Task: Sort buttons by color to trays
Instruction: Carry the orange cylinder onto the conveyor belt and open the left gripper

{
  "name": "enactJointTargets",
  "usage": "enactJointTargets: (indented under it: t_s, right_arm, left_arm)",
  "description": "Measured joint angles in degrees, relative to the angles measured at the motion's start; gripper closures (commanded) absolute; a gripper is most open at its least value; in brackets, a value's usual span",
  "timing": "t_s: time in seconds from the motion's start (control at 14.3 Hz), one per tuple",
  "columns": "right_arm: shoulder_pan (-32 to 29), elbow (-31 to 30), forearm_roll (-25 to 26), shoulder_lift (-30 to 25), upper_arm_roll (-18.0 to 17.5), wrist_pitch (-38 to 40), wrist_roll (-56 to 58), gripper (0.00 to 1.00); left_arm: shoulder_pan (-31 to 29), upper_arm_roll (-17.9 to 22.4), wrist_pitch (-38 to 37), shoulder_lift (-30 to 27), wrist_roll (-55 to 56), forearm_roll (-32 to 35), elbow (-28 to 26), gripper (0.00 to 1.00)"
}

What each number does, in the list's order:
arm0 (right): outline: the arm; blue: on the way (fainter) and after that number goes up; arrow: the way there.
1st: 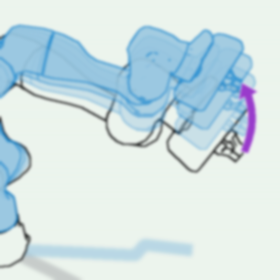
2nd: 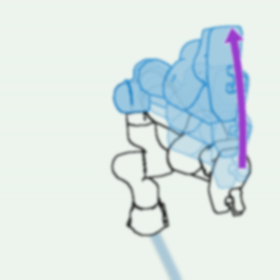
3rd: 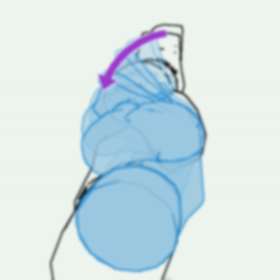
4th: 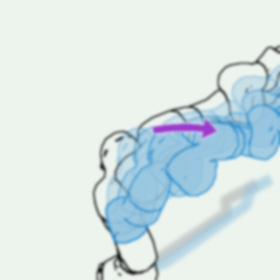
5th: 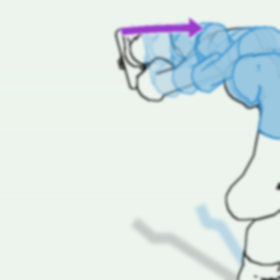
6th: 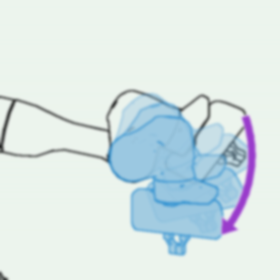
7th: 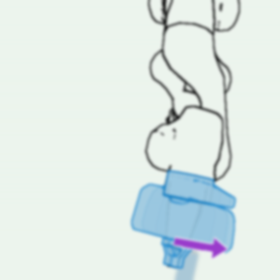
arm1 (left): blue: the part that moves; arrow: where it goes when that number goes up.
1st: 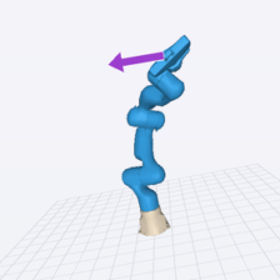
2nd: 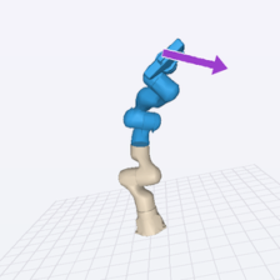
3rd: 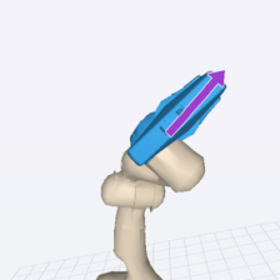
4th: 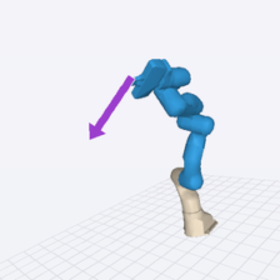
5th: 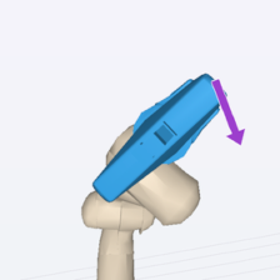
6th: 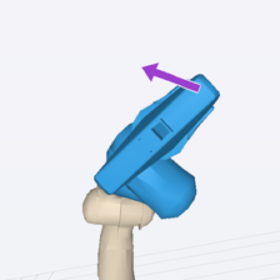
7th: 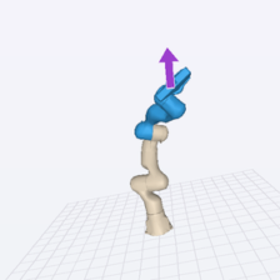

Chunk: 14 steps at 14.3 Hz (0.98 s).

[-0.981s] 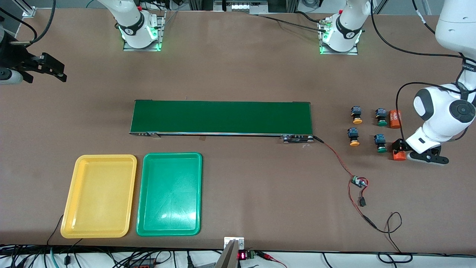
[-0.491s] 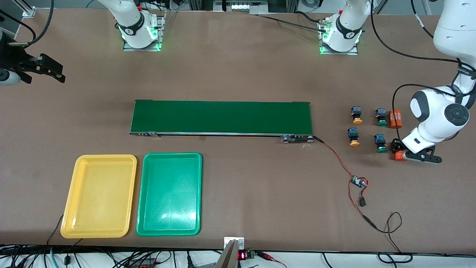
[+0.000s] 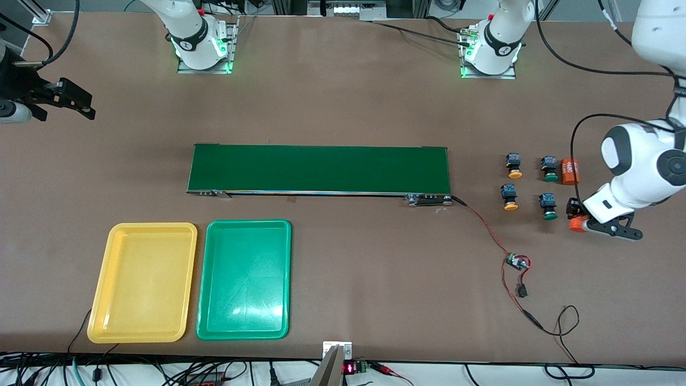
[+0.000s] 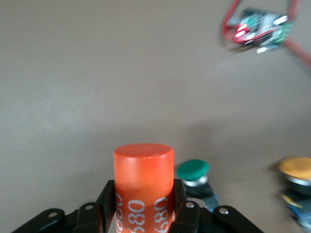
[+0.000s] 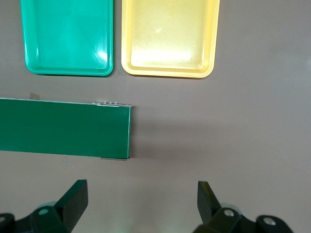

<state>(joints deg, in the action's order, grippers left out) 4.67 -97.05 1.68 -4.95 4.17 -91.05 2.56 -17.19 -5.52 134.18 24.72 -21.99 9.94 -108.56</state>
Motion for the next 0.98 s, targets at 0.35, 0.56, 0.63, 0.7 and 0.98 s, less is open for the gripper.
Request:
enactJointTargets:
  t_s: [0.35, 0.56, 0.63, 0.7, 0.98]
  right_arm:
    - [0.0, 0.0, 0.0, 0.0, -0.1, -0.1, 0.0, 0.00]
    - [0.0, 0.0, 0.0, 0.0, -0.1, -0.1, 0.0, 0.00]
    - [0.0, 0.0, 0.0, 0.0, -0.1, -0.1, 0.0, 0.00]
    - [-0.1, 0.0, 0.0, 0.0, 0.0, -0.1, 0.0, 0.00]
    - [-0.1, -0.1, 0.0, 0.0, 0.1, -0.1, 0.0, 0.00]
  left_arm:
    - [0.3, -13.2, -28.2, -2.6, -0.9, 0.0, 11.3, 0.74]
    - [0.9, -22.1, -32.6, -1.5, -2.4, 0.0, 10.9, 0.79]
    - [1.1, -24.8, -33.0, -0.4, -4.5, 0.0, 10.7, 0.79]
    - [1.4, -27.1, -33.0, 0.8, -7.3, 0.0, 10.6, 0.79]
    - [5.2, -30.4, -28.8, 4.1, -19.8, 0.0, 9.6, 0.82]
